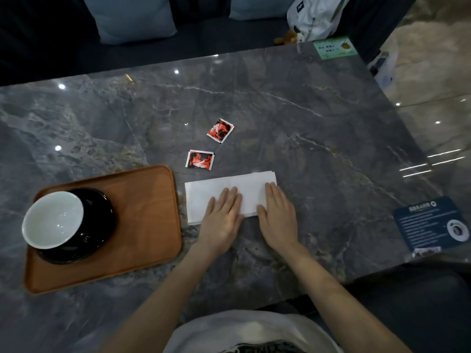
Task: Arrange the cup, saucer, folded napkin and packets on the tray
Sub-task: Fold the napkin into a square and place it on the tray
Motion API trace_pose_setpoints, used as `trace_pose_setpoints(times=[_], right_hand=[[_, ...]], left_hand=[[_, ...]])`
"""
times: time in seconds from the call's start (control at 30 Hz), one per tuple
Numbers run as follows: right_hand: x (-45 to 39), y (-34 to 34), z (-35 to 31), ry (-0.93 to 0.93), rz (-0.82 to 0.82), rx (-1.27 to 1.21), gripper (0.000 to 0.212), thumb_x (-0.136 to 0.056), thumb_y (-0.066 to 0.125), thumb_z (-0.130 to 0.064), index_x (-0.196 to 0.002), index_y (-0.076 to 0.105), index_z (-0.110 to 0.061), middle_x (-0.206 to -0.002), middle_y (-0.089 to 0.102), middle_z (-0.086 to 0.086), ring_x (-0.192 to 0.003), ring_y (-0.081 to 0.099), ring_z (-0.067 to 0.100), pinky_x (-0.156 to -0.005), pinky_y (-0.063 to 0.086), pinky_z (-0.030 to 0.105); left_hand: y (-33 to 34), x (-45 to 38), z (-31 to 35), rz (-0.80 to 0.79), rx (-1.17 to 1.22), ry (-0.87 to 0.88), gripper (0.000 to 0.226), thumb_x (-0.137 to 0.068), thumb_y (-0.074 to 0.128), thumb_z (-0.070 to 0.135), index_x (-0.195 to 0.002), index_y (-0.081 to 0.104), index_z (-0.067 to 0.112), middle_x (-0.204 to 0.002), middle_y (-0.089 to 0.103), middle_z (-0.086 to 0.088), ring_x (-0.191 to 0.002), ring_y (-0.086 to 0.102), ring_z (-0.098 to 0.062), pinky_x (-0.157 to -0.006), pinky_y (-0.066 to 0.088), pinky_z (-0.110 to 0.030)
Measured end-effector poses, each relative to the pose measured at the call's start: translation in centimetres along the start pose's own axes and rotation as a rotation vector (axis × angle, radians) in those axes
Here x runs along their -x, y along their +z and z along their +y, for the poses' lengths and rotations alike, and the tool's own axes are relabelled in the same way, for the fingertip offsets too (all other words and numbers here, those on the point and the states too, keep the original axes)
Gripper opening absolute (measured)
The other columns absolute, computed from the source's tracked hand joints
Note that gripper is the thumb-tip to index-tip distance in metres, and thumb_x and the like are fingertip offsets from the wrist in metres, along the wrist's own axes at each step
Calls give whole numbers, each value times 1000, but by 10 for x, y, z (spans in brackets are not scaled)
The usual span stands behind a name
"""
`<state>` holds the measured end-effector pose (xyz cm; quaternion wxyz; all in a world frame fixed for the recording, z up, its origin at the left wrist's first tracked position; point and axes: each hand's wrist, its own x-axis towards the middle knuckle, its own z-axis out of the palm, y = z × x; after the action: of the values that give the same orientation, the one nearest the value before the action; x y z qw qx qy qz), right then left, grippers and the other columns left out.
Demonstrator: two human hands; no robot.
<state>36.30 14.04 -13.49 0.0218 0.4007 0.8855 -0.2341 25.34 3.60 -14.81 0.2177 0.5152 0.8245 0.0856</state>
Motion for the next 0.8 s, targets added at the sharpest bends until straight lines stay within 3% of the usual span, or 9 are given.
trace_pose_setpoints(times=[0.07,0.13,0.2,0.23,0.3,0.37,0.43,0.57,0.8], right_hand=[[0,3,8,-40,-82,57,56,-93,18,-33,-145,11,-14,-157,11,3,-145,7,16,-117,8,39],[-1,0,14,-60,-92,1,51,-96,24,-30,-144,17,-15,-157,13,3,-144,9,16,-118,7,39],[-1,-7,18,-21,40,-160,46,-94,31,-27,-137,36,-11,-149,35,9,-138,29,24,-114,21,39],[1,-12,20,35,138,-244,40,-93,36,-24,-129,47,-9,-139,47,12,-130,40,27,-109,29,37],[4,-19,23,191,269,-363,27,-91,48,-17,-112,58,-5,-118,60,14,-112,51,28,-96,38,32],[6,-21,24,332,241,-431,23,-88,54,-18,-106,60,-5,-112,59,13,-105,53,27,-90,40,31],[6,-20,22,411,155,-456,26,-88,55,-26,-104,60,-7,-112,56,11,-101,55,26,-87,44,34],[5,-15,9,472,125,-402,33,-85,56,-38,-101,58,-8,-111,54,9,-96,57,28,-77,46,36],[0,-12,-3,495,114,-260,37,-83,60,-38,-102,55,-7,-113,53,10,-98,58,30,-73,48,38]], left_hand=[[3,1,2,-58,-33,-21,67,-85,0,47,-144,6,16,-157,2,-3,-144,-3,-22,-117,2,-42],[-3,-2,5,-82,-22,-36,58,-93,10,43,-144,9,16,-157,4,-3,-144,-1,-21,-117,2,-42],[-15,-8,10,1,33,-46,54,-94,16,41,-135,34,12,-152,28,-9,-141,20,-26,-115,15,-44],[-23,-14,13,60,57,-47,55,-92,17,41,-124,49,10,-142,44,-12,-132,36,-29,-110,25,-43],[-37,-31,18,109,123,-61,45,-93,26,36,-104,60,8,-118,61,-14,-111,52,-32,-93,39,-40],[-48,-52,23,86,153,-43,33,-95,35,26,-102,59,4,-112,60,-17,-104,52,-35,-85,42,-41],[-54,-72,28,45,119,19,29,-93,38,19,-113,54,4,-119,55,-18,-110,49,-35,-89,41,-42],[-51,-100,30,-77,29,99,34,-90,41,11,-124,44,7,-129,48,-16,-119,43,-33,-95,41,-44],[-52,-115,27,-180,-55,110,37,-88,50,15,-124,47,10,-123,48,-17,-117,44,-33,-94,43,-47]])
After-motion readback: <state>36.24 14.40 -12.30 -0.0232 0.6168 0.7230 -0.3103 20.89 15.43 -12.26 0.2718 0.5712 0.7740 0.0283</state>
